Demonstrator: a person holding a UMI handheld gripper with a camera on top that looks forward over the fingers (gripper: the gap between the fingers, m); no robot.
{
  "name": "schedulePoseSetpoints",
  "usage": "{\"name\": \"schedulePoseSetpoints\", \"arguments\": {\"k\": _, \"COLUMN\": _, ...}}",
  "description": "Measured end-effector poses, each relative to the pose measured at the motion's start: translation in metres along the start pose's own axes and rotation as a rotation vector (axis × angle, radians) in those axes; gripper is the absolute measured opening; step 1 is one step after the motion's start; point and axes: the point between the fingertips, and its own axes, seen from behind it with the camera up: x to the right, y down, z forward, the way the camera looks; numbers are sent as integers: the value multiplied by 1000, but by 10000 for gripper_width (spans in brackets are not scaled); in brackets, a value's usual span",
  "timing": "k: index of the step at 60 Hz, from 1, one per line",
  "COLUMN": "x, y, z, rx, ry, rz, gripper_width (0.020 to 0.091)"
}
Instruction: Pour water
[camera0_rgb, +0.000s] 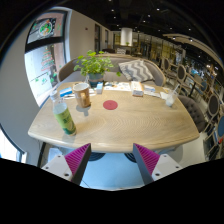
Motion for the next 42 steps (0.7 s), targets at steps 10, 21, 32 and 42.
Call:
{"name": "schedulePoseSetpoints", "arguments": {"k": 10, "x": -100, "y": 7, "z": 8, "rx": 31, "ry": -84, "rz": -14, "gripper_width": 858}}
{"name": "schedulePoseSetpoints", "arguments": {"k": 21, "x": -169, "y": -32, "z": 50, "rx": 132, "ry": -131, "rz": 7, "gripper_width": 857}}
{"name": "schedulePoseSetpoints", "arguments": {"k": 32, "x": -196, "y": -65, "z": 115, "rx": 186, "ry": -121, "rz": 41, "gripper_width": 855}}
{"name": "schedulePoseSetpoints", "arguments": {"k": 42, "x": -199, "y": -73, "z": 157, "rx": 220, "ry": -78, "rz": 55, "gripper_width": 711}}
